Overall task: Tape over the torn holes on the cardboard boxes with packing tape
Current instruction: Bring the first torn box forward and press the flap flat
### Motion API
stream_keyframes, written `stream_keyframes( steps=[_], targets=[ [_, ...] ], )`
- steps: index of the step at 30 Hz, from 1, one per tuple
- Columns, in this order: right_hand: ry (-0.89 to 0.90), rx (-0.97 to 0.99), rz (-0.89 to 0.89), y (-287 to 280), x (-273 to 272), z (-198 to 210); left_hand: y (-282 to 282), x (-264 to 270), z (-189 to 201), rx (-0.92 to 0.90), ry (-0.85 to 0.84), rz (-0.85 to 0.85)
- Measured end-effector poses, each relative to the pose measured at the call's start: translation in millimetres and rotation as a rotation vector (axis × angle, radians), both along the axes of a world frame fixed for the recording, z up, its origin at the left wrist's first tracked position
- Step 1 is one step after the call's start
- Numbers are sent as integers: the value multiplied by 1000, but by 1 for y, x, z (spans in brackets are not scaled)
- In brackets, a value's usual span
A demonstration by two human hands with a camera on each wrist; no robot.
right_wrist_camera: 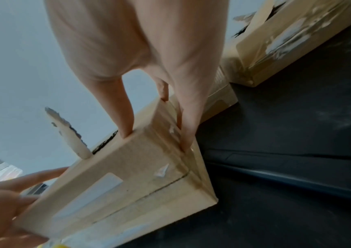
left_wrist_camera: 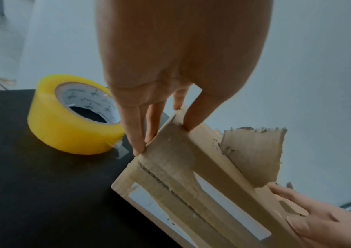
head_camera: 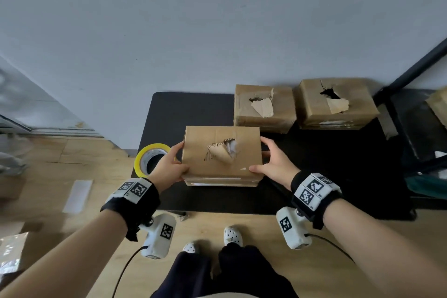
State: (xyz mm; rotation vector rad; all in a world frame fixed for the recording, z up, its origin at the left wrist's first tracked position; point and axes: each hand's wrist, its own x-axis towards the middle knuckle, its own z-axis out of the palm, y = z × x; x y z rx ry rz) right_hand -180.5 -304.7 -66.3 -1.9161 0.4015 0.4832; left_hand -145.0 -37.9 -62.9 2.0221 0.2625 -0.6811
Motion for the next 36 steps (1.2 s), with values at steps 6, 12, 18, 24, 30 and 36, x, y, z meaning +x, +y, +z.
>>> stream_keyframes(
  steps=[6, 12, 18, 24, 30, 36],
  targets=[
    [7, 18, 64, 8, -6, -15, 6, -6, -7, 29, 37, 85],
    [-17, 20, 77, 13, -3, -19, 9, -3, -10, 44, 54, 53],
    [-72, -96, 117, 16, -6, -16, 9, -5, 0, 255, -119, -180],
    [-543, -391, 316, 33, -29, 3, 0, -7, -4, 264, -514, -470],
    [-978, -784, 859, 52, -41, -1, -8, -3, -22, 363, -633, -491],
    [-716, -978, 981, 57, -29, -23, -4, 0, -24, 463, -629, -582]
  ],
)
